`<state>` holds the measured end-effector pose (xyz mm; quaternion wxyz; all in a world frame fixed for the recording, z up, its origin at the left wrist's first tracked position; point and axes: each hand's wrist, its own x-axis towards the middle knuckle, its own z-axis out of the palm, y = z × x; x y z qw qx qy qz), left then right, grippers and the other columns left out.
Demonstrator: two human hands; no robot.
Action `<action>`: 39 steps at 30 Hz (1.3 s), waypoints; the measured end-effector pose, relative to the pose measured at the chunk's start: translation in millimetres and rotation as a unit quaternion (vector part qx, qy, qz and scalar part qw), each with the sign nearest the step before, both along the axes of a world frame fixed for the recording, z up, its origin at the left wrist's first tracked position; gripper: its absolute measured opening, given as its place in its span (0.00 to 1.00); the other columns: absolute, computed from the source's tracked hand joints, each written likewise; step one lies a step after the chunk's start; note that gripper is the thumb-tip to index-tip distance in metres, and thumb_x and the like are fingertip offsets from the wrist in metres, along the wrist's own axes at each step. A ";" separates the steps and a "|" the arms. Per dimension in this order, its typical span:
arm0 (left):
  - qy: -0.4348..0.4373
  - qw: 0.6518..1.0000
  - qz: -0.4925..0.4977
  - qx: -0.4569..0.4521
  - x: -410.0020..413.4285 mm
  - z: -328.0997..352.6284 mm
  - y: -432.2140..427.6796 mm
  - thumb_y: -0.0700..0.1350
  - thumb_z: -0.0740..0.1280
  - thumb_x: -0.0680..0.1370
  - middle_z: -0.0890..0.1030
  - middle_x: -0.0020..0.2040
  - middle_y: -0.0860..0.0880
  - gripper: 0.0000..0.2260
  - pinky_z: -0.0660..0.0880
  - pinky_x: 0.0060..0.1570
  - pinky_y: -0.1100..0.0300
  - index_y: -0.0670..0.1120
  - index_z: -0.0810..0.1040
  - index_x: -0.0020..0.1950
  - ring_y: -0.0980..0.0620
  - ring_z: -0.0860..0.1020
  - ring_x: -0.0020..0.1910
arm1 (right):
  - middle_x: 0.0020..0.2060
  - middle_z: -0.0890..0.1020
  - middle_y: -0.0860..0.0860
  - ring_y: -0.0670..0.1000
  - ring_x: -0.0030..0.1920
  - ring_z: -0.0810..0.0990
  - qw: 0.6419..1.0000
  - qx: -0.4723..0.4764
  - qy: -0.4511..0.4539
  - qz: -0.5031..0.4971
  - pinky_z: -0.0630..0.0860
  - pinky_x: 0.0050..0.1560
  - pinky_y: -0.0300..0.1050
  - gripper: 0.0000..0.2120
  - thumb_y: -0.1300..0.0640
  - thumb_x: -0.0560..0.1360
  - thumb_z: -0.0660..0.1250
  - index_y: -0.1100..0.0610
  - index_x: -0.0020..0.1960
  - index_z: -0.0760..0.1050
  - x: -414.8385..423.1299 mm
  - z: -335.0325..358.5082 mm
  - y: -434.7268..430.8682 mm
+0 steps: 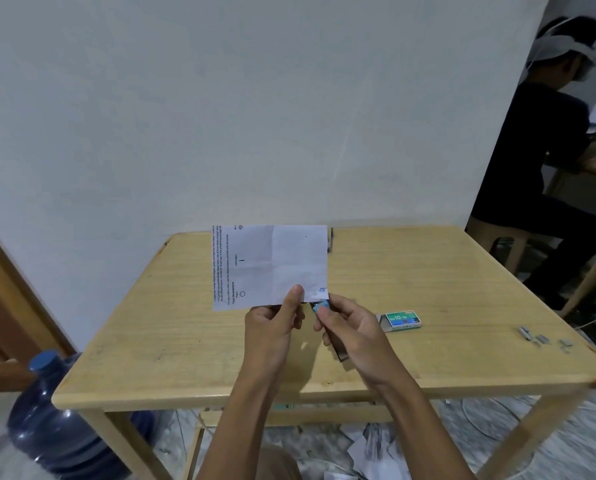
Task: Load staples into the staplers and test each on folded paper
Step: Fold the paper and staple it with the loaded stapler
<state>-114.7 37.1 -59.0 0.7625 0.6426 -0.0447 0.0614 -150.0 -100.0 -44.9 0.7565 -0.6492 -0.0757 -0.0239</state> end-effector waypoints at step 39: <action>-0.032 0.997 0.066 0.030 -8.4 7.6 4.3 0.45 0.71 0.77 0.74 0.27 0.51 0.18 0.69 0.33 0.69 0.38 0.73 0.32 0.57 0.71 0.28 | 0.49 0.84 0.57 0.48 0.42 0.85 0.994 0.041 0.091 -0.038 0.79 0.42 0.37 0.25 0.52 0.65 0.74 0.57 0.61 0.78 -4.6 5.5 -5.6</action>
